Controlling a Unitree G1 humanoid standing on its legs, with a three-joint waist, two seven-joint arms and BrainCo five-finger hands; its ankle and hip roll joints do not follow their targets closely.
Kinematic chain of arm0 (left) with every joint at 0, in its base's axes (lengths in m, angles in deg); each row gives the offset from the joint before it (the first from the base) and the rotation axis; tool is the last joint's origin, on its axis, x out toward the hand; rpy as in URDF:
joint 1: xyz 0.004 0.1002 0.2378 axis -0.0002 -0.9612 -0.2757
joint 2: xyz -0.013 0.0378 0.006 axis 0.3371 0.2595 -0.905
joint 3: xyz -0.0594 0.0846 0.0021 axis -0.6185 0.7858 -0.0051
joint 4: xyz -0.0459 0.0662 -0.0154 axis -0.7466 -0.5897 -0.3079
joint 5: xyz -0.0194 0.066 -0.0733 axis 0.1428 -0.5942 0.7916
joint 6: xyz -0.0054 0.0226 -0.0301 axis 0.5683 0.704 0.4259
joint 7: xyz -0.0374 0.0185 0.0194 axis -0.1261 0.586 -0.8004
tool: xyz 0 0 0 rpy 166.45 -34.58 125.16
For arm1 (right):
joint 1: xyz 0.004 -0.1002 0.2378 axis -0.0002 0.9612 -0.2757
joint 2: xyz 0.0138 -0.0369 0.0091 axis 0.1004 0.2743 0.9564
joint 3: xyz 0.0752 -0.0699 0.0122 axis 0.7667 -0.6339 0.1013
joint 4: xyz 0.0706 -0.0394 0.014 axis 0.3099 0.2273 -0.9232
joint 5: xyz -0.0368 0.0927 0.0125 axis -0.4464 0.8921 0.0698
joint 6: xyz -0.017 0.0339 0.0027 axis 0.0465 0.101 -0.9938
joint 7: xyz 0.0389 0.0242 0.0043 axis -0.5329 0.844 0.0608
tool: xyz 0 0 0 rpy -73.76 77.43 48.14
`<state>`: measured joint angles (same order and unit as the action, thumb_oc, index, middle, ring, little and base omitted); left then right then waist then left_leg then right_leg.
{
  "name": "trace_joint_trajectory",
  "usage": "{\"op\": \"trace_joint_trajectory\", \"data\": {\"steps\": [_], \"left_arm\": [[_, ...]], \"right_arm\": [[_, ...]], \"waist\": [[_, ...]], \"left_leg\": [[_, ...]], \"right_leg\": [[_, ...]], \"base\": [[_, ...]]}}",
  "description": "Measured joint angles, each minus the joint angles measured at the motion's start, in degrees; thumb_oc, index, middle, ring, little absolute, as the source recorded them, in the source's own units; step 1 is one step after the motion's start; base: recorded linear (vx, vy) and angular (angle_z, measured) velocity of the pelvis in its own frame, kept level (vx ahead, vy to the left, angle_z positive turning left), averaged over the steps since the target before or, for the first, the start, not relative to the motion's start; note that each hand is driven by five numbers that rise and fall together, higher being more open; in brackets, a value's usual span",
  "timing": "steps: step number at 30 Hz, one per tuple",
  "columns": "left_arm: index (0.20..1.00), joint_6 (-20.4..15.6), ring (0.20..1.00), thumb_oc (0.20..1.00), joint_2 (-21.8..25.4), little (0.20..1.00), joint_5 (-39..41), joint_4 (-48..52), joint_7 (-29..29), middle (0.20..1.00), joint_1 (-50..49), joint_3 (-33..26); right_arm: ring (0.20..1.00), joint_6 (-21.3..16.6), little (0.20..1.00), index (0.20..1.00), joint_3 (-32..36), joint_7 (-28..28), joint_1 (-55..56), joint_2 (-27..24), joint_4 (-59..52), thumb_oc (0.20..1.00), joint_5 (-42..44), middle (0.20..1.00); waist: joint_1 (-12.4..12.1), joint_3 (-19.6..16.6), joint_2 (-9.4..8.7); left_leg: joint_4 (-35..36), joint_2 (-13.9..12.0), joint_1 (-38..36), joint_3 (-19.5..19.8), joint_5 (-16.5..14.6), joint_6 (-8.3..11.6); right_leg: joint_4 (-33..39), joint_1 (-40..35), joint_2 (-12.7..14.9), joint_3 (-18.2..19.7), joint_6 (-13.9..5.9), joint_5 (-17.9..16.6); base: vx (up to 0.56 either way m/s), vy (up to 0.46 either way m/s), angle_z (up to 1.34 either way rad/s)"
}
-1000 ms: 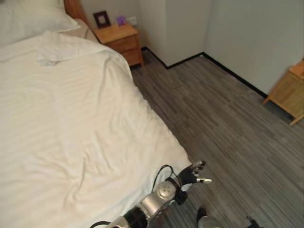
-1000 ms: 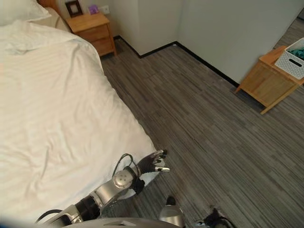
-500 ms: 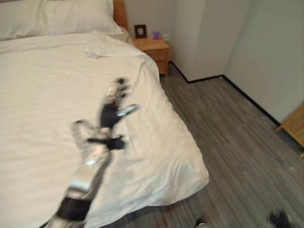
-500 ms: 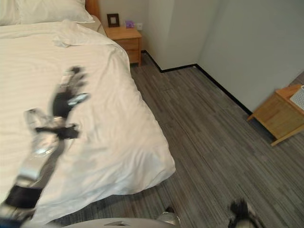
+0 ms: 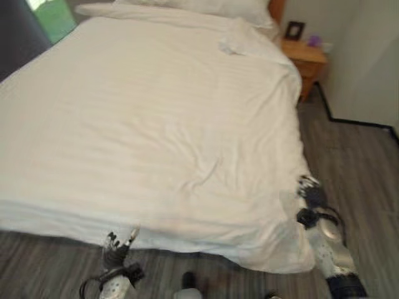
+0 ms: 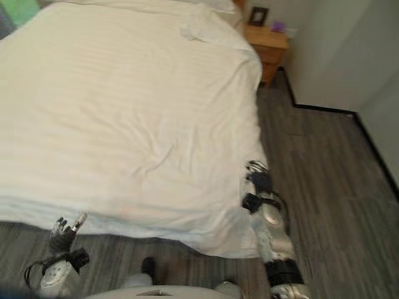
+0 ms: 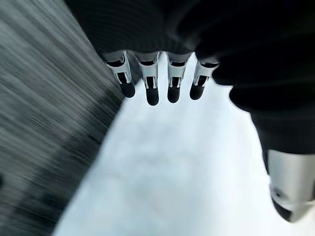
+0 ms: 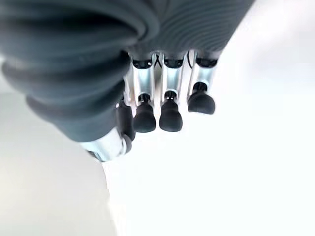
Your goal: Making the bed.
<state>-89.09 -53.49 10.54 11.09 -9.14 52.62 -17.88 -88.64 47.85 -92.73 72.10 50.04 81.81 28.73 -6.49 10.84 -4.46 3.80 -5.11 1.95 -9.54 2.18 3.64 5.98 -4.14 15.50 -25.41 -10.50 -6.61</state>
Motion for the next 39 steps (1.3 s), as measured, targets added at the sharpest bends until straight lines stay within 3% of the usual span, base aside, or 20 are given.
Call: {"op": "trace_joint_trajectory", "data": {"steps": [2,4,6,9,14,20,22,26,28,29,30,31,33,34,35,36,38,39], "left_arm": [[1.0,0.3,1.0,1.0,0.3,1.0,1.5,-1.2,-0.3,1.0,-0.8,1.9],[1.0,0.2,1.0,1.0,0.3,1.0,2.3,-1.6,-1.1,1.0,-1.0,2.4],[1.0,-0.4,1.0,1.0,0.3,1.0,3.2,-5.2,-2.3,1.0,3.6,4.9],[1.0,-1.3,1.0,1.0,0.8,1.0,4.6,-5.7,-2.6,1.0,5.9,5.3],[1.0,-2.2,1.0,1.0,1.8,1.0,4.5,-2.9,-4.0,1.0,10.2,6.3],[1.0,-1.1,1.0,1.0,6.5,1.0,4.5,0.3,-5.8,1.0,9.0,8.3],[1.0,0.0,1.0,1.0,7.1,1.0,4.6,2.6,-5.4,1.0,7.9,6.8],[1.0,-0.1,1.0,1.0,5.9,1.0,7.6,6.2,-5.5,1.0,3.4,5.5],[1.0,0.1,1.0,1.0,6.1,1.0,11.0,6.5,-5.8,1.0,1.6,4.9],[1.0,0.2,1.0,1.0,6.6,1.0,12.0,6.8,-6.4,1.0,0.9,5.0],[1.0,0.2,1.0,1.0,7.5,1.0,13.8,8.3,-8.0,1.0,-0.5,5.2],[1.0,0.1,1.0,1.0,8.4,1.0,14.6,10.2,-9.4,1.0,-1.8,5.8],[1.0,-0.4,1.0,1.0,10.4,1.0,15.3,13.8,-12.8,1.0,-4.3,6.0],[1.0,-0.4,1.0,1.0,11.2,1.0,15.2,13.8,-13.8,1.0,-4.9,6.1],[1.0,-0.4,1.0,1.0,11.6,1.0,15.0,13.9,-14.8,1.0,-4.7,6.5],[1.0,-0.8,1.0,1.0,10.8,1.0,10.4,7.6,-15.3,1.0,-2.0,8.9],[1.0,1.0,1.0,1.0,8.0,1.0,1.8,-9.9,-14.8,1.0,6.2,10.6],[1.0,1.0,1.0,1.0,7.4,1.0,-2.7,-14.3,-14.2,1.0,7.6,10.1]], "right_arm": [[0.2,-1.0,0.2,0.2,-0.8,0.2,-2.7,0.2,3.7,0.2,3.7,0.2],[0.2,-3.0,0.2,0.2,-0.1,0.3,-6.7,-0.1,8.5,0.2,4.9,0.2],[0.2,-6.4,0.2,0.2,3.8,0.2,-10.1,-0.7,16.5,0.2,6.5,0.2],[0.2,-8.5,0.2,0.2,4.8,1.2,-10.1,-0.7,17.3,0.2,6.5,0.2],[0.2,-7.1,0.2,0.2,5.2,3.2,-9.4,0.0,19.4,0.2,5.5,0.2],[0.2,-2.6,0.2,0.2,13.2,6.0,2.7,-1.5,20.6,0.2,3.3,0.2],[0.2,-0.8,0.2,0.2,20.9,4.9,11.7,-3.2,25.2,0.2,3.3,0.2],[0.2,0.6,0.2,0.2,23.8,3.0,23.7,-5.7,32.9,0.2,2.4,0.2],[1.0,1.4,1.0,1.0,21.4,3.4,24.2,-5.9,34.0,1.0,0.4,1.0],[1.0,1.6,1.0,1.0,20.5,3.7,24.3,-5.8,34.6,1.0,-0.7,1.0],[1.0,2.6,1.0,1.0,18.7,4.6,24.1,-5.5,34.9,1.0,-2.9,1.0],[1.0,2.5,1.0,1.0,18.1,5.0,23.7,-5.4,34.8,1.0,-4.3,1.0],[1.0,2.3,1.0,1.0,17.4,5.8,21.8,-5.2,33.6,1.0,-6.6,1.0],[1.0,2.3,1.0,1.0,16.7,5.9,20.8,-5.5,32.9,1.0,-7.6,1.0],[1.0,2.2,1.0,1.0,16.1,6.1,19.6,-5.4,32.2,1.0,-8.0,1.0],[1.0,2.0,1.0,1.0,12.5,6.1,18.4,-6.8,28.9,1.0,-9.8,1.0],[1.0,1.4,1.0,1.0,8.6,7.1,15.3,-7.8,27.0,1.0,-11.8,1.0],[1.0,1.3,1.0,1.0,7.2,7.1,14.5,-8.3,25.8,1.0,-12.5,1.0]], "waist": [[-1.5,0.1,0.67],[-3.4,1.2,2.38],[-3.6,3.2,6.2],[-2.7,3.4,7.21],[0.2,2.8,5.48],[6.7,-0.7,-0.77],[8.6,-1.2,-2.24],[10.7,0.8,-0.92],[11.0,3.1,1.23],[10.5,3.6,2.11],[8.9,3.4,3.19],[7.6,3.6,3.59],[5.1,3.0,3.85],[4.0,2.9,3.69],[3.6,2.5,3.19],[3.5,1.7,5.42],[4.4,0.3,7.46],[4.7,-0.1,7.96]], "left_leg": [[-0.3,-0.8,0.3,-1.1,-0.1,0.59],[-1.0,-1.4,3.9,-0.1,1.8,1.43],[-0.8,-1.3,8.2,2.7,3.5,1.38],[-0.7,-1.0,8.8,2.6,3.5,1.41],[1.3,0.3,6.1,0.9,3.3,1.7],[1.5,1.6,1.8,-4.2,1.4,0.91],[1.5,1.6,1.5,-6.0,1.1,0.5],[1.5,1.4,-0.4,-8.2,0.3,-0.3],[1.8,-1.0,-2.6,-11.2,-0.9,-0.65],[1.9,-1.5,-3.0,-11.9,-0.8,-0.73],[1.9,-3.0,-3.2,-13.5,-0.1,-1.52],[1.8,-3.8,-3.3,-14.6,0.3,-1.47],[1.7,-4.6,-3.3,-15.7,1.4,-0.84],[1.5,-4.8,-3.6,-16.7,1.8,-0.45],[1.3,-4.5,-3.7,-17.0,1.7,-0.14],[1.1,-5.4,-3.5,-17.3,2.1,0.48],[1.5,-7.1,-5.2,-19.1,2.7,1.22],[1.4,-7.8,-5.9,-20.2,2.9,2.19]], "right_leg": [[0.2,0.5,-0.5,-0.9,-0.21,0.5],[0.0,2.4,-1.2,-2.8,-0.14,-0.2],[0.0,4.2,-1.1,-6.4,-0.09,-0.5],[0.0,4.7,-0.9,-7.1,-0.13,-0.5],[0.0,3.7,0.4,-6.4,-0.09,-0.5],[-0.1,3.1,1.8,-3.7,0.09,-2.4],[-0.1,4.0,1.9,-2.0,0.02,-4.1],[-1.0,4.4,1.8,0.7,1.07,-6.8],[-2.8,5.3,0.3,1.7,2.17,-9.5],[-4.3,5.7,0.2,1.8,1.59,-7.8],[-9.9,6.9,-0.4,1.4,3.41,-1.6],[-14.7,7.3,-0.4,0.1,4.34,2.1],[-15.7,5.3,0.2,-1.7,4.23,6.3],[-14.7,4.9,0.6,-3.3,4.26,7.3],[-13.0,4.8,-0.1,-3.6,2.36,7.7],[-7.8,3.3,-3.1,-2.6,2.09,6.7],[-0.4,0.3,-6.4,0.2,3.09,2.6],[0.1,0.0,-7.1,0.8,3.31,2.5]], "base": [[-0.15,-0.067,0.41],[-0.15,-0.076,0.41],[-0.08,-0.044,0.74],[0.01,0.031,0.15],[0.05,0.107,-0.09],[-0.05,0.114,-0.38],[-0.06,0.098,-0.32],[-0.11,0.154,-0.33],[-0.09,0.057,-0.86],[-0.15,0.017,-0.74],[-0.17,-0.022,-0.47],[-0.16,-0.054,-0.49],[-0.15,-0.111,-0.34],[-0.14,-0.138,-0.37],[-0.12,-0.182,-0.44],[-0.09,-0.154,-0.43],[-0.16,-0.199,-0.72],[-0.23,-0.28,-0.78]]}}
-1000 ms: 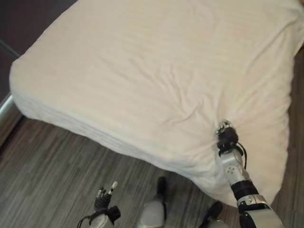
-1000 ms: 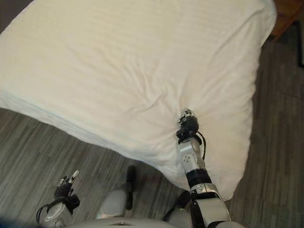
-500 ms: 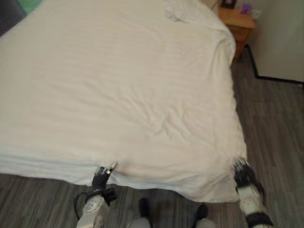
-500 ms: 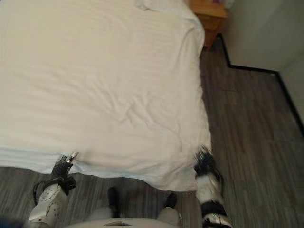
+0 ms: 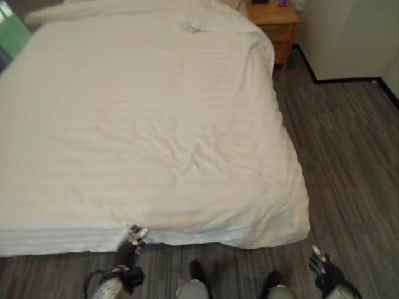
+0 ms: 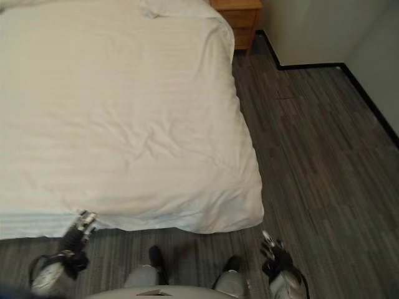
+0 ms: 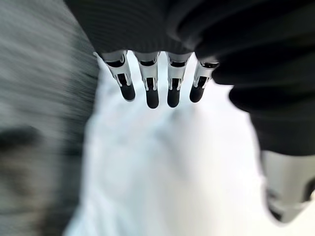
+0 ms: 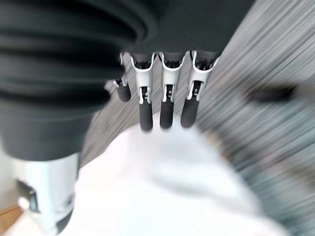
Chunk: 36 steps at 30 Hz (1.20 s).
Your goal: Making the bed.
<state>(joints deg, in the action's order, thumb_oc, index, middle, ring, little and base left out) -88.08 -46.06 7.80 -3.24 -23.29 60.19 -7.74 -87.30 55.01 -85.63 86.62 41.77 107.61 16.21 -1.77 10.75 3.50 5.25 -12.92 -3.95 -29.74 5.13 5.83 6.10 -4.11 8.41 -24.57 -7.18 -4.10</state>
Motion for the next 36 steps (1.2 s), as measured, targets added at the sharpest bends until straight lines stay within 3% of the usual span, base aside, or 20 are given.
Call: {"op": "trace_joint_trajectory", "data": {"steps": [3,7,9,14,15,16,17,18,19,20,23,26,27,29,30,31,32,34,35,36], "left_arm": [[1.0,-0.9,1.0,1.0,-2.2,1.0,-7.6,-3.5,3.0,1.0,1.3,-6.9],[1.0,1.2,1.0,1.0,-1.3,1.0,-9.6,-17.1,9.3,1.0,-1.8,-16.9],[1.0,1.2,1.0,1.0,-1.7,1.0,-9.3,-19.4,10.3,1.0,-3.7,-19.5],[1.0,0.6,1.0,1.0,-1.6,1.0,-5.2,-11.0,13.9,1.0,-6.6,-21.4],[1.0,-2.0,1.0,1.0,-1.6,1.0,-2.3,-1.7,14.7,1.0,-6.6,-21.5],[1.0,-2.6,1.0,1.0,-1.5,1.0,-0.3,3.6,15.6,1.0,-3.8,-20.6],[1.0,-1.9,1.0,1.0,-1.5,1.0,2.4,10.4,16.6,1.0,-2.3,-20.1],[1.0,-3.2,1.0,1.0,-1.4,1.0,5.0,20.4,16.7,1.0,-1.4,-18.9],[1.0,-7.2,1.0,1.0,-0.4,1.0,5.7,24.6,15.6,1.0,1.2,-16.9],[1.0,-9.5,1.0,1.0,-0.2,1.0,7.6,27.4,14.5,1.0,8.4,-14.5],[1.0,-10.1,1.0,1.0,0.2,1.0,9.6,28.9,11.2,1.0,13.7,-8.4],[1.0,-8.8,1.0,1.0,-1.3,1.0,9.5,29.3,8.5,1.0,10.4,-3.3],[1.0,-4.1,1.0,1.0,-3.9,1.0,9.2,37.5,8.8,1.0,5.6,-0.7],[1.0,-5.5,1.0,1.0,-4.9,1.0,6.8,50.5,5.6,1.0,-1.7,7.2],[1.0,-4.6,1.0,1.0,-5.3,1.0,5.0,51.9,2.4,1.0,-5.0,9.8],[1.0,-4.4,1.0,1.0,-4.5,1.0,3.8,49.9,1.6,1.0,-5.6,9.7],[1.0,-3.8,1.0,1.0,-2.8,1.0,2.2,46.4,1.1,1.0,-5.4,9.6],[1.0,-2.8,1.0,1.0,0.7,1.0,-1.4,41.9,1.0,1.0,-5.3,8.8],[1.0,-2.4,1.0,1.0,3.0,1.0,-3.6,39.7,1.1,1.0,-5.0,8.1],[1.0,-2.1,1.0,1.0,3.4,1.0,-4.7,38.5,1.1,1.0,-4.4,7.3]], "right_arm": [[1.0,0.2,1.0,1.0,-1.7,-0.1,2.3,-3.1,-7.2,1.0,-3.9,1.0],[1.0,-1.0,1.0,1.0,-1.6,-0.2,5.4,-7.3,-14.2,1.0,-7.7,1.0],[1.0,-0.9,1.0,1.0,-2.4,-0.1,6.3,-8.7,-16.1,1.0,-8.6,1.0],[1.0,-0.6,1.0,1.0,-3.0,0.4,7.9,-10.8,-21.4,1.0,-11.1,1.0],[1.0,-0.9,1.0,1.0,-3.2,0.5,7.9,-11.6,-23.5,1.0,-11.1,1.0],[1.0,-0.7,1.0,1.0,-3.2,0.5,8.2,-11.7,-23.4,1.0,-11.1,1.0],[1.0,-0.3,1.0,1.0,-3.3,0.5,8.4,-11.1,-23.7,1.0,-11.1,1.0],[1.0,-0.2,1.0,1.0,-3.2,0.8,9.0,-10.5,-24.0,1.0,-11.2,1.0],[1.0,-0.3,1.0,1.0,-3.3,1.4,8.8,-10.2,-25.0,1.0,-11.4,1.0],[1.0,-0.3,1.0,1.0,-2.7,1.7,8.9,-10.4,-26.0,1.0,-12.9,1.0],[1.0,0.1,1.0,1.0,-3.1,1.9,10.3,-7.3,-25.8,1.0,-15.8,1.0],[1.0,0.2,1.0,1.0,-1.8,1.6,11.6,-6.5,-29.6,1.0,-17.4,1.0],[1.0,0.8,1.0,1.0,-0.3,0.8,11.5,-5.3,-32.9,1.0,-18.2,1.0],[1.0,-0.3,1.0,1.0,1.0,-0.4,13.0,-4.6,-36.3,1.0,-19.5,1.0],[1.0,-0.8,1.0,1.0,1.3,-1.1,13.4,-4.9,-38.4,1.0,-21.1,1.0],[1.0,-0.9,1.0,1.0,2.1,-1.3,13.8,-4.6,-39.1,1.0,-22.3,1.0],[1.0,-1.0,1.0,1.0,3.0,-1.7,13.4,-4.6,-39.6,1.0,-23.3,1.0],[1.0,-0.9,1.0,1.0,4.8,-2.6,13.5,-4.1,-42.0,1.0,-25.9,1.0],[1.0,-1.4,1.0,1.0,5.5,-3.7,12.2,-2.7,-43.9,1.0,-27.5,1.0],[1.0,-1.5,1.0,1.0,5.3,-4.3,10.9,-2.6,-43.8,1.0,-28.7,1.0]], "waist": [[0.8,-1.2,0.87],[1.4,-2.3,-0.08],[1.1,-2.1,0.66],[-1.5,-2.2,2.0],[-1.2,-1.7,2.67],[0.2,-1.7,3.12],[0.0,-1.5,1.99],[-0.5,-1.8,0.16],[0.0,-2.1,-0.4],[2.6,-2.4,0.93],[3.8,-3.0,-2.91],[5.5,-3.2,-4.85],[6.3,-3.4,-5.65],[6.0,-3.3,-5.49],[6.1,-3.2,-4.08],[6.3,-2.8,-4.48],[6.2,-2.0,-3.11],[6.4,-1.3,-2.6],[6.3,0.0,-3.62],[5.7,1.2,-3.31]], "left_leg": [[-0.4,-1.8,-0.9,-1.2,0.1,1.9],[-1.1,-3.2,-3.2,-1.3,0.4,2.22],[-1.8,-3.4,-3.5,-1.1,0.4,2.23],[-6.3,-3.3,-3.0,4.1,1.3,3.65],[-6.4,-2.6,-2.6,5.3,1.3,3.96],[-6.5,-2.0,-2.2,6.7,0.5,5.0],[-9.3,-0.5,-1.6,10.4,-3.1,6.74],[-12.1,2.9,-1.4,15.7,-6.5,6.52],[-10.4,5.1,-2.5,16.1,-8.0,5.0],[-5.0,5.3,-4.5,14.6,-10.8,0.31],[-0.5,7.5,-6.5,11.9,-9.9,-1.21],[0.3,8.0,-6.5,11.5,-8.7,-1.35],[0.0,8.1,-7.0,11.2,-8.6,-1.22],[-0.2,7.4,-6.1,11.9,-8.6,-1.2],[0.0,6.5,-6.5,11.9,-8.6,-1.18],[-1.2,6.2,-5.9,11.3,-9.3,-0.54],[-1.8,5.6,-5.3,11.4,-9.4,-0.55],[-1.3,5.5,-5.4,9.6,-9.6,-0.64],[-1.3,5.8,-6.2,6.4,-9.7,-0.57],[-0.6,4.9,-7.0,4.6,-10.6,-1.4]], "right_leg": [[0.1,-0.3,-1.8,0.8,0.48,0.4],[0.1,-1.8,-2.9,1.6,1.49,0.7],[0.1,-2.1,-3.3,1.8,1.9,1.4],[0.1,-2.4,-2.2,4.0,2.84,0.9],[0.1,-2.2,-1.0,4.0,2.25,1.1],[0.1,-1.5,-0.7,4.3,2.47,0.9],[0.1,-0.8,0.4,5.1,2.29,0.0],[0.1,0.4,1.8,6.1,2.31,-0.2],[0.0,1.3,2.4,6.0,2.1,-0.2],[0.0,2.0,1.2,5.9,1.3,-1.4],[-0.3,3.5,3.4,6.2,0.18,-2.7],[-0.3,4.2,3.3,5.6,0.78,-3.3],[-0.3,4.2,2.8,6.4,0.49,-5.6],[-0.5,4.3,2.3,6.1,0.58,-6.7],[-1.8,4.7,1.7,5.9,0.31,-6.9],[-3.8,6.2,1.7,6.2,0.04,-6.8],[-7.3,8.2,1.8,6.2,-0.11,-6.7],[-11.2,11.5,2.0,6.2,-0.19,-6.7],[-11.6,13.3,2.2,3.8,-1.54,-8.5],[-10.3,12.6,3.1,-1.9,-1.99,-7.3]], "base": [[-0.13,-0.184,-0.27],[-0.15,-0.171,-0.13],[-0.14,-0.102,-0.12],[-0.2,-0.081,-0.17],[-0.19,-0.116,0.01],[-0.2,-0.115,0.03],[-0.09,-0.055,-0.21],[-0.02,0.009,-0.46],[-0.04,0.028,-0.42],[-0.04,0.072,-0.25],[-0.04,0.092,-0.38],[-0.03,0.079,-0.18],[-0.11,0.063,-0.09],[-0.13,0.05,0.04],[-0.14,0.056,0.05],[-0.19,0.075,-0.07],[-0.11,0.049,-0.12],[-0.02,0.037,-0.49],[0.06,0.02,-1.13],[0.05,-0.011,-0.99]]}}
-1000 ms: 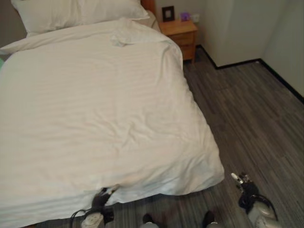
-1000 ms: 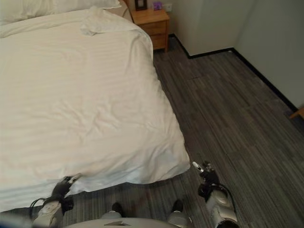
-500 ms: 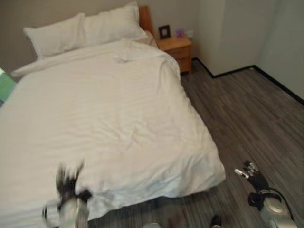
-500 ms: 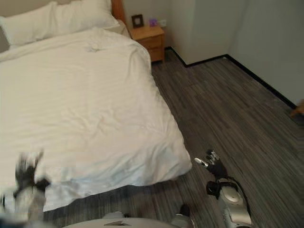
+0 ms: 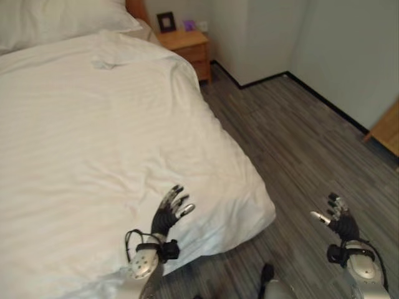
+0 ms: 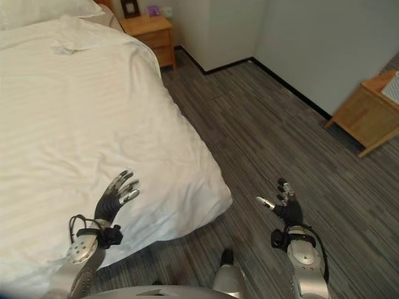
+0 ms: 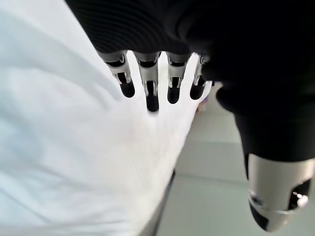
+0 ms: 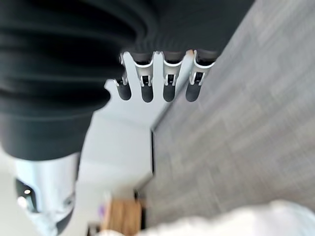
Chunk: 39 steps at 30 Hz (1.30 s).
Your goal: Making the bed.
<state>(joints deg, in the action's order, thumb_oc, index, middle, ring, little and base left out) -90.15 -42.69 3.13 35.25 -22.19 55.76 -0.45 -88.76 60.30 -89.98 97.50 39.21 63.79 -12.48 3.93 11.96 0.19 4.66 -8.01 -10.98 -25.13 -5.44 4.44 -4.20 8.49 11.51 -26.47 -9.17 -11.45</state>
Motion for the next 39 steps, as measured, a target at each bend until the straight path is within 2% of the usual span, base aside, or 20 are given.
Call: {"op": "trace_joint_trajectory", "data": {"steps": [1,3,5,6,7,11,13,14,15,16,17,19,21,24,25,26,27,29,36,39], "left_arm": [[1.0,0.4,1.0,1.0,-0.5,1.0,-0.3,-1.5,0.0,1.0,1.3,0.2],[1.0,0.6,1.0,1.0,-1.6,1.0,-0.5,-0.7,-0.2,1.0,1.2,0.5],[1.0,0.8,1.0,1.0,-1.5,1.0,-0.5,-0.3,-0.4,1.0,0.5,1.5],[1.0,0.8,1.0,1.0,-1.9,1.0,-0.6,-0.8,-0.4,1.0,0.4,1.6],[1.0,1.2,1.0,1.0,-2.8,1.0,-0.5,-1.5,-0.5,1.0,0.5,2.4],[1.0,1.3,1.0,1.0,-4.8,1.0,-0.2,-2.2,-1.2,1.0,2.4,4.9],[1.0,1.2,1.0,1.0,-4.8,1.0,0.3,-2.1,-0.8,1.0,3.7,5.4],[1.0,1.1,1.0,1.0,-5.3,1.0,0.4,-1.9,-0.8,1.0,3.6,5.5],[1.0,1.0,1.0,1.0,-5.3,1.0,0.7,-1.9,-0.4,1.0,3.8,6.3],[1.0,0.9,1.0,1.0,-5.3,1.0,0.7,-0.8,-0.1,1.0,4.7,7.3],[1.0,0.6,1.0,1.0,-5.5,1.0,0.7,-0.4,0.1,1.0,5.1,7.6],[1.0,0.0,1.0,1.0,-7.1,1.0,0.8,0.5,0.5,1.0,4.8,7.6],[1.0,-0.2,1.0,1.0,-7.0,1.0,0.8,-0.7,0.5,1.0,5.0,7.9],[1.0,-0.7,1.0,1.0,-7.5,1.0,3.2,-2.7,0.6,1.0,4.2,8.3],[1.0,-0.6,1.0,1.0,-8.0,1.0,3.9,-3.6,0.5,1.0,4.0,8.7],[1.0,-0.6,1.0,1.0,-8.2,1.0,4.2,-3.7,0.6,1.0,4.0,8.7],[1.0,-0.6,1.0,1.0,-9.3,1.0,5.3,-3.5,1.1,1.0,3.6,8.5],[1.0,-0.6,1.0,1.0,-9.1,1.0,5.3,-3.3,1.9,1.0,3.6,8.2],[1.0,-0.6,1.0,1.0,-5.7,1.0,5.4,-0.7,3.5,1.0,4.2,5.7],[1.0,-0.2,1.0,1.0,-5.9,1.0,5.4,-0.6,3.3,1.0,4.7,7.2]], "right_arm": [[1.0,0.0,1.0,1.0,0.5,-0.5,0.3,-0.3,0.2,1.0,-0.4,1.0],[1.0,0.1,1.0,1.0,0.9,-1.2,0.6,-0.7,0.2,1.0,-1.2,1.0],[1.0,-0.7,1.0,1.0,0.1,-1.6,0.7,-0.8,-0.7,1.0,-2.7,1.0],[1.0,-0.8,1.0,1.0,-0.8,-1.6,0.9,-0.9,-0.8,1.0,-2.9,1.0],[1.0,-0.7,1.0,1.0,-1.8,-1.4,1.4,-1.3,-1.5,1.0,-4.3,1.0],[1.0,-0.7,1.0,1.0,-2.4,-1.6,4.1,-4.6,-2.8,1.0,-4.9,1.0],[1.0,-0.7,1.0,1.0,-2.5,-1.6,4.4,-5.3,-3.2,1.0,-4.9,1.0],[1.0,-0.8,1.0,1.0,-2.9,-1.6,4.2,-6.3,-3.8,1.0,-4.9,1.0],[1.0,-0.9,1.0,1.0,-3.4,-1.7,4.0,-7.0,-4.1,1.0,-5.0,1.0],[1.0,-0.8,1.0,1.0,-4.2,-1.7,2.9,-8.3,-4.2,1.0,-5.3,1.0],[1.0,-0.8,1.0,1.0,-4.9,-1.6,2.6,-8.4,-4.3,1.0,-6.8,1.0],[1.0,-0.8,1.0,1.0,-6.0,-1.5,2.1,-8.5,-4.2,1.0,-8.7,1.0],[1.0,-0.8,1.0,1.0,-6.7,-1.4,3.1,-8.3,-3.9,1.0,-9.1,1.0],[1.0,-0.7,1.0,1.0,-6.9,-1.4,5.1,-8.7,-3.5,1.0,-9.4,1.0],[1.0,-0.6,1.0,1.0,-6.8,-1.4,6.1,-9.1,-3.1,1.0,-9.6,1.0],[1.0,-0.5,1.0,1.0,-6.8,-1.4,6.2,-9.2,-3.2,1.0,-9.6,1.0],[1.0,0.2,1.0,1.0,-6.9,-1.3,6.9,-9.6,-2.9,1.0,-10.0,1.0],[1.0,0.3,1.0,1.0,-6.8,-1.5,6.8,-9.0,-3.1,1.0,-10.0,1.0],[1.0,0.5,1.0,1.0,-9.9,-1.5,0.2,-2.9,-3.0,1.0,-11.7,1.0],[1.0,0.8,1.0,1.0,-10.3,-1.6,-0.9,-3.0,-3.1,1.0,-11.8,1.0]], "waist": [[0.7,0.1,-0.19],[-0.8,-0.1,0.38],[-2.7,-0.2,0.58],[-3.4,-0.4,0.2],[-2.7,-0.4,1.5],[-1.4,-1.1,2.67],[-2.1,-1.2,2.12],[-2.5,-1.4,1.92],[-2.7,-1.4,1.93],[-3.7,-0.3,0.22],[-4.1,0.3,-1.21],[-4.7,0.5,-1.02],[-5.1,1.0,-1.03],[-4.2,0.9,-0.04],[-3.9,0.7,1.51],[-3.9,0.6,1.79],[-4.1,1.1,4.2],[-3.1,1.7,3.08],[-6.5,2.6,-1.92],[-6.4,2.2,-0.86]], "left_leg": [[-0.2,-0.1,-0.1,-0.5,0.0,-0.15],[-0.7,-1.1,-1.4,-4.7,0.4,0.5],[-1.1,-1.2,-3.3,-8.5,-0.3,1.89],[-1.4,-1.0,-4.0,-9.4,-0.2,1.83],[-3.3,-2.7,-4.0,-7.9,0.1,2.18],[-17.5,-8.0,-3.9,-6.4,0.7,2.61],[-33.5,-12.0,0.9,-1.8,2.7,3.49],[-40.1,-12.7,4.2,3.8,4.5,6.13],[-44.9,-11.4,7.5,8.9,4.1,6.15],[-49.3,-5.8,12.8,15.5,2.6,6.49],[-48.2,-3.0,15.3,16.2,1.6,6.41],[-42.3,0.2,21.0,18.4,0.4,4.9],[-33.8,0.8,22.0,17.5,1.8,3.06],[-19.4,3.3,21.3,17.9,4.3,-0.12],[-14.1,4.4,21.4,16.6,5.1,-1.19],[-13.4,4.4,21.0,16.4,5.2,-1.32],[-10.6,4.1,19.7,13.1,7.7,-3.94],[-8.8,5.3,19.2,6.0,7.0,-2.99],[-5.7,9.8,14.7,5.5,5.7,-5.08],[-4.6,9.4,12.8,5.2,6.5,-7.78]], "right_leg": [[-2.4,-0.7,1.3,-3.4,2.65,2.8],[-8.2,-2.0,4.3,-13.7,4.98,7.0],[-9.4,-3.9,5.8,-17.5,5.35,9.1],[-7.0,-4.0,3.8,-16.2,5.73,9.9],[-2.8,-5.1,-0.1,-12.8,6.32,10.0],[5.1,-9.9,-6.4,-6.1,8.76,9.4],[7.7,-11.7,-8.4,-1.7,10.66,9.2],[8.4,-11.9,-9.2,0.8,11.17,9.4],[8.4,-11.8,-9.5,3.4,11.67,9.7],[8.8,-11.8,-8.4,8.2,12.43,9.4],[9.5,-12.2,-7.5,9.8,11.97,8.6],[10.2,-12.4,-7.8,14.4,11.75,8.8],[9.9,-14.0,-7.9,14.8,10.56,8.4],[10.2,-15.2,-7.5,16.1,8.94,10.6],[10.2,-15.7,-7.5,15.8,7.88,11.3],[10.2,-15.7,-7.6,15.8,7.54,11.4],[10.2,-17.1,-8.2,15.7,5.15,12.7],[10.2,-17.9,-5.1,12.5,4.13,14.4],[9.9,-21.5,-1.4,8.8,0.59,15.7],[6.1,-21.6,-2.0,7.3,0.08,15.4]], "base": [[0.02,-0.074,-0.57],[0.03,-0.11,-0.76],[0.1,-0.319,-1.15],[0.13,-0.289,-0.95],[0.11,-0.19,-1.1],[0.12,-0.346,-1.05],[0.07,-0.224,-1.23],[0.0,-0.1,-1.34],[0.01,-0.051,-1.58],[0.01,-0.037,-1.5],[0.08,-0.049,-1.54],[0.14,-0.014,-1.3],[0.19,0.054,-0.91],[0.27,0.026,-0.39],[0.17,-0.014,-0.09],[0.31,-0.018,0.0],[0.26,-0.015,0.15],[0.33,-0.007,0.64],[0.44,0.034,0.12],[0.23,0.075,0.19]]}}
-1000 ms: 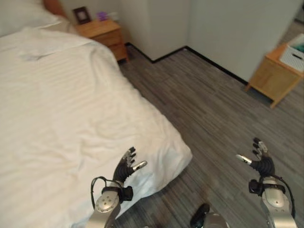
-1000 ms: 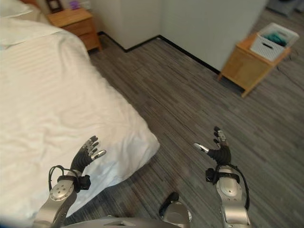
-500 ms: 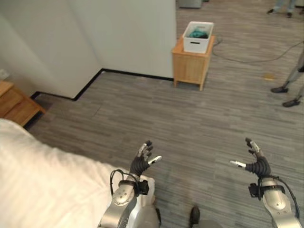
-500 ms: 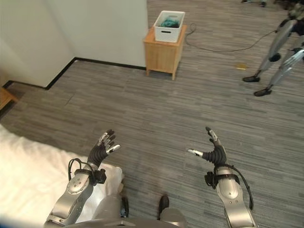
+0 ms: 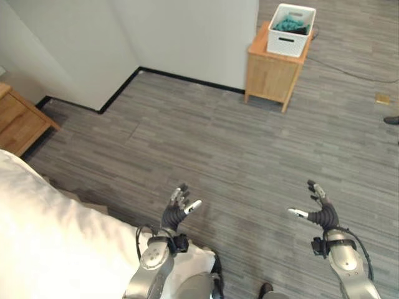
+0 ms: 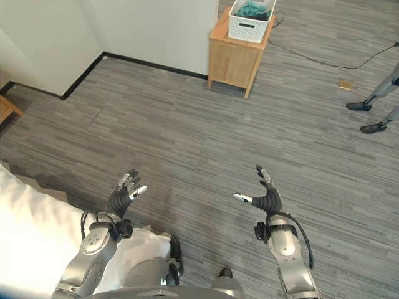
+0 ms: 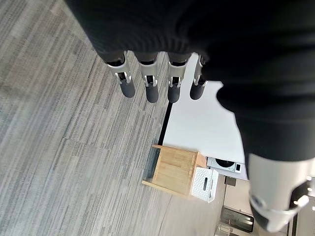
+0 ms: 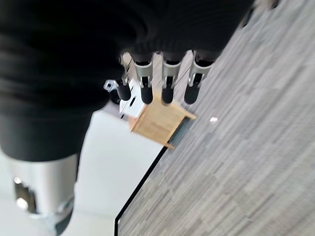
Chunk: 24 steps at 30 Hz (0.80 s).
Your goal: Making the bed.
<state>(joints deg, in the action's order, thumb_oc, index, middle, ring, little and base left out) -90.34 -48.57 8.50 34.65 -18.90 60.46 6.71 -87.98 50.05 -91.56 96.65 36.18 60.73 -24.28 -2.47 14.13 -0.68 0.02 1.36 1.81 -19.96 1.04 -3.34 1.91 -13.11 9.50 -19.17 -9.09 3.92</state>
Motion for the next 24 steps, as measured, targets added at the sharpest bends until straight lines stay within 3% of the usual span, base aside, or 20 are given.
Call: {"op": "trace_joint_trajectory", "data": {"steps": [2,3,4,5,6,8,9,10,12,13,14,15,16,17,19,20,21,22,23,24], "left_arm": [[1.0,0.4,1.0,1.0,0.3,1.0,0.0,0.7,-0.1,1.0,0.7,1.4],[1.0,0.4,1.0,1.0,0.1,1.0,0.0,0.7,0.0,1.0,1.6,1.8],[1.0,1.6,1.0,1.0,-0.2,1.0,0.0,-1.7,0.2,1.0,5.6,4.8],[1.0,1.6,1.0,1.0,0.5,1.0,0.0,-1.5,0.3,1.0,6.0,6.5],[1.0,1.5,1.0,1.0,1.4,1.0,0.0,-1.5,0.5,1.0,6.9,7.1],[1.0,1.3,1.0,1.0,1.4,1.0,0.0,-0.7,0.9,1.0,6.2,6.3],[1.0,1.7,1.0,1.0,1.3,1.0,0.0,-1.1,1.3,1.0,5.8,6.4],[1.0,1.7,1.0,1.0,1.3,1.0,0.0,-0.9,1.2,1.0,5.3,6.6],[1.0,1.7,1.0,1.0,1.2,1.0,0.0,-0.9,1.1,1.0,4.2,6.5],[1.0,1.7,1.0,1.0,1.3,1.0,0.0,-0.9,1.2,1.0,3.2,6.2],[1.0,1.7,1.0,1.0,1.9,1.0,-0.1,-0.9,1.2,1.0,2.6,5.9],[1.0,1.7,1.0,1.0,1.9,1.0,-0.2,-1.7,1.3,1.0,2.5,5.4],[1.0,1.7,1.0,1.0,1.6,1.0,-0.2,-1.8,1.3,1.0,2.4,5.2],[1.0,1.7,1.0,1.0,1.2,1.0,-0.2,-1.5,1.2,1.0,1.7,5.0],[1.0,1.7,1.0,1.0,0.1,1.0,-0.2,-1.4,1.1,1.0,1.0,4.0],[1.0,1.6,1.0,1.0,-0.8,1.0,-0.2,-1.8,1.1,1.0,0.1,3.4],[1.0,1.5,1.0,1.0,-0.9,1.0,-0.1,-1.7,1.3,1.0,0.5,2.4],[1.0,1.5,1.0,1.0,-1.5,1.0,0.0,-0.9,1.4,1.0,0.4,1.2],[1.0,1.3,1.0,1.0,-1.8,1.0,0.0,0.1,1.7,1.0,0.3,0.4],[1.0,1.2,1.0,1.0,-2.4,1.0,0.0,0.1,2.1,1.0,0.2,0.5]], "right_arm": [[1.0,0.0,1.0,1.0,-0.1,0.0,1.2,-0.1,-0.1,1.0,-0.8,1.0],[1.0,0.0,1.0,1.0,0.0,0.1,1.5,-0.5,0.0,1.0,-1.5,1.0],[1.0,0.5,1.0,1.0,0.8,0.1,1.9,-2.9,-1.3,1.0,-2.0,1.0],[1.0,0.6,1.0,1.0,1.2,0.1,3.1,-3.6,-2.4,1.0,-2.1,1.0],[1.0,0.7,1.0,1.0,1.1,0.1,4.4,-2.9,-2.8,1.0,-2.1,1.0],[1.0,1.1,1.0,1.0,-0.4,0.1,4.8,-2.7,-2.7,1.0,-2.1,1.0],[1.0,1.0,1.0,1.0,-0.5,0.1,4.8,-2.3,-2.4,1.0,-2.0,1.0],[1.0,1.0,1.0,1.0,-0.6,0.1,5.3,-2.0,-2.4,1.0,-1.9,1.0],[1.0,0.9,1.0,1.0,-0.5,0.1,6.7,-1.9,-2.6,1.0,-1.6,1.0],[1.0,0.9,1.0,1.0,-0.5,0.1,7.6,-1.7,-2.6,1.0,-1.5,1.0],[1.0,0.9,1.0,1.0,-0.5,0.1,8.2,-1.5,-2.6,1.0,-1.5,1.0],[1.0,0.9,1.0,1.0,0.0,0.1,8.7,-1.4,-2.5,1.0,-1.6,1.0],[1.0,0.9,1.0,1.0,0.5,0.1,8.2,-1.6,-2.3,1.0,-1.7,1.0],[1.0,1.0,1.0,1.0,1.2,0.1,6.6,-2.3,-2.2,1.0,-2.0,1.0],[1.0,1.0,1.0,1.0,1.2,0.1,6.3,-2.7,-2.1,1.0,-2.1,1.0],[1.0,0.6,1.0,1.0,1.2,0.1,5.7,-2.5,-1.0,1.0,-2.0,1.0],[1.0,0.9,1.0,1.0,0.3,0.2,4.9,-2.1,2.3,1.0,-2.0,1.0],[1.0,0.8,1.0,1.0,-0.1,0.3,4.6,-3.0,2.2,1.0,-1.9,1.0],[1.0,0.7,1.0,1.0,-0.1,0.2,4.4,-4.2,1.9,1.0,-1.9,1.0],[1.0,0.8,1.0,1.0,-0.1,0.2,4.3,-4.6,2.5,1.0,-1.9,1.0]], "waist": [[0.6,-0.7,0.1],[0.4,-0.7,0.46],[1.9,0.9,3.61],[4.3,1.4,4.48],[5.4,1.2,4.05],[5.7,1.2,3.55],[5.9,1.2,3.13],[7.0,1.1,3.5],[8.0,1.0,2.57],[8.5,0.2,1.23],[8.3,-0.8,0.09],[8.6,-1.7,-0.95],[8.4,-1.8,-0.2],[8.4,-1.6,0.63],[8.7,-1.6,0.89],[8.9,-1.5,1.58],[6.8,-1.1,-1.21],[4.8,-1.0,-1.92],[3.6,-0.6,-2.33],[3.1,-0.3,-1.83]], "left_leg": [[1.1,-1.1,-1.5,-3.1,0.8,-1.27],[1.0,-0.8,-2.0,-3.5,-0.9,-1.38],[0.3,-0.3,-4.1,-2.5,-2.3,-3.45],[2.5,-0.4,-6.7,0.3,-2.8,-3.65],[3.1,-0.1,-7.7,1.6,-2.5,-3.66],[3.9,-0.3,-9.1,2.2,-4.0,-3.65],[2.6,-1.6,-8.7,5.1,-5.4,-2.38],[2.4,-2.3,-8.3,7.2,-5.4,-2.05],[3.0,-2.8,-9.6,11.2,-5.9,-1.07],[3.1,-3.0,-10.4,13.2,-7.1,0.85],[3.4,-3.0,-10.8,14.2,-7.8,2.03],[3.8,-3.6,-11.4,14.4,-8.5,4.36],[3.4,-5.0,-11.5,14.0,-8.5,4.79],[3.0,-5.9,-12.1,12.7,-8.7,5.35],[2.9,-6.2,-14.8,12.5,-8.6,5.31],[0.4,-7.5,-16.8,11.2,-8.5,5.84],[-16.9,-8.3,-9.9,11.2,-7.8,7.97],[-29.3,-10.1,-2.9,12.1,-5.1,11.05],[-41.7,-11.1,4.4,14.3,0.8,12.19],[-48.1,-12.0,7.6,15.6,3.0,12.61]], "right_leg": [[-2.5,0.0,-0.4,-1.4,0.05,0.1],[-7.4,1.2,-0.9,-1.2,-1.39,1.0],[-34.0,11.5,3.8,-1.2,-4.51,1.9],[-49.3,18.9,6.6,1.0,-1.87,-0.5],[-52.8,22.9,7.0,3.9,-0.97,2.7],[-46.8,30.3,6.2,7.8,-0.57,4.4],[-34.8,33.7,2.3,13.7,0.62,4.1],[-24.3,33.1,-0.1,17.0,0.43,3.6],[-10.5,30.6,-0.7,18.4,1.86,-0.3],[-1.2,27.1,-1.1,20.0,2.47,-2.3],[1.5,26.3,-0.8,19.1,1.43,-1.6],[1.9,25.6,-0.5,16.5,-2.29,-4.7],[0.9,25.9,-0.9,14.2,-3.49,-5.6],[0.0,24.9,-2.4,12.0,-2.13,-6.7],[0.0,22.0,-4.2,11.3,1.18,-9.5],[0.1,18.6,-6.1,9.9,4.18,-10.0],[3.0,14.0,-5.8,7.4,5.97,-8.4],[2.7,12.4,-5.7,5.7,7.59,-7.6],[2.8,11.6,-5.6,4.4,10.65,-8.4],[3.2,11.2,-6.2,3.8,11.04,-8.2]], "base": [[0.33,0.197,0.46],[0.38,0.113,0.43],[0.24,0.006,0.89],[0.22,-0.055,1.26],[0.2,-0.098,1.26],[0.31,-0.176,0.76],[0.35,-0.21,0.94],[0.39,-0.234,1.34],[0.48,-0.248,1.23],[0.43,-0.21,0.95],[0.41,-0.196,1.06],[0.29,-0.121,0.8],[0.46,-0.187,0.76],[0.46,-0.233,0.48],[0.37,-0.265,0.47],[0.34,-0.439,0.9],[0.22,-0.36,0.9],[0.23,-0.374,0.7],[0.26,-0.209,0.34],[0.29,-0.238,0.22]]}}
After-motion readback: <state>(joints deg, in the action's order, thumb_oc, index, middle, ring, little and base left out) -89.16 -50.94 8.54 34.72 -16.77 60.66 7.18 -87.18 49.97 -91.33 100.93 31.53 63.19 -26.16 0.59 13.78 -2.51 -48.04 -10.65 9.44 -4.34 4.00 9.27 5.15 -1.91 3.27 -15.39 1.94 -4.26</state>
